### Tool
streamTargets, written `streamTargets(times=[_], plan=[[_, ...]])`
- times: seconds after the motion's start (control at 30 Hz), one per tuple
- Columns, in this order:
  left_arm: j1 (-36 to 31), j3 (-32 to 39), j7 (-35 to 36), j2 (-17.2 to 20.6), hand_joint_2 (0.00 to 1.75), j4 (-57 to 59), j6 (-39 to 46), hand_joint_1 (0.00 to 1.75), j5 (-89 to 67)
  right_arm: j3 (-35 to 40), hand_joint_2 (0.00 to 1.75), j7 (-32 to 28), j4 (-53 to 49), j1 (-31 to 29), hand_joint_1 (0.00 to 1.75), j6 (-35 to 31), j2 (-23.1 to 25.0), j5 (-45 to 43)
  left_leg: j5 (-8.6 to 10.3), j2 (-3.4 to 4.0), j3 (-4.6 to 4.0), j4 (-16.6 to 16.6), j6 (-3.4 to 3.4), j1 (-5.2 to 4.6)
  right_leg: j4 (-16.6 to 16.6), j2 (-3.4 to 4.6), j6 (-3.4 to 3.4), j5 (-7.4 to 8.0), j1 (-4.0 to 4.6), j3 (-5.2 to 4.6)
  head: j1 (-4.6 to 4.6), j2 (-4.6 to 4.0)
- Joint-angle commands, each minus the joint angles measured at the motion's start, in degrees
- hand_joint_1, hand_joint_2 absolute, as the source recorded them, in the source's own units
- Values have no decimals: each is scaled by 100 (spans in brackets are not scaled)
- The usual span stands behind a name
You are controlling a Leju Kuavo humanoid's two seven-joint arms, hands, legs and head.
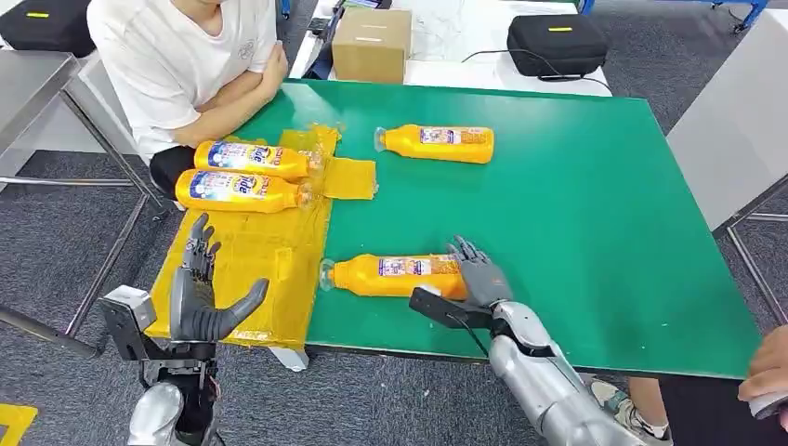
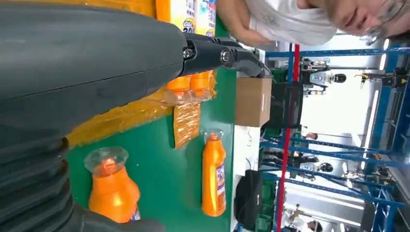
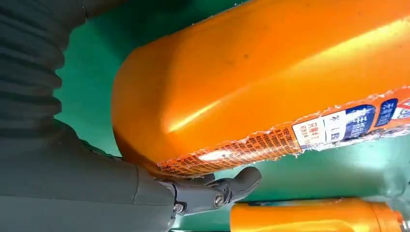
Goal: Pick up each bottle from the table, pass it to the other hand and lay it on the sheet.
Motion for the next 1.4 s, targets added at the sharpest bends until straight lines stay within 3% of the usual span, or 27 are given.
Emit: streamTargets(times=[0.03,0.13,0.2,0.23,0.27,0.63,1.27,1.4], plan=[[-292,-76,-6,187,175,285,-36,0,-34,324,175,-82,894,-497,0,181,161,-43,-3,0,12,-4,-5,2,-2,1,-6,-3,2,11,0,0],[-323,-82,-6,195,175,321,-39,0,-34,325,175,-192,937,-501,0,186,151,-101,-3,-1,14,-4,-5,1,-2,0,-6,-4,1,13,0,0],[-371,-101,-40,224,175,372,-40,0,-63,347,175,-313,1009,-521,30,138,149,-145,-10,-3,29,-4,-9,5,-3,-2,-11,-11,6,30,-2,0],[-380,-105,-54,227,175,383,-35,0,-71,345,175,-399,1024,-519,154,157,149,-183,-10,-4,31,-5,-10,6,-4,-3,-12,-12,7,32,0,0],[-408,-112,-58,232,175,407,-37,0,-73,335,175,-460,1055,-526,175,224,128,-229,-10,-6,27,-2,-9,5,-2,-4,-11,-11,5,29,0,0],[-578,-134,-173,285,175,679,18,0,-74,442,175,-879,1299,-538,175,252,19,-375,-5,-9,23,-5,-7,3,-5,-8,-8,-8,3,25,0,0],[-575,-25,-234,326,175,703,63,0,-28,490,175,-867,1476,-466,175,305,0,-413,-3,-14,35,-8,-7,5,-10,-13,-8,-7,5,38,0,0],[-487,24,-335,319,175,641,102,0,-30,-261,175,-1446,1151,-103,175,242,158,-1348,-3,-12,40,-9,-6,5,-11,-12,-8,-7,5,41,0,0]])
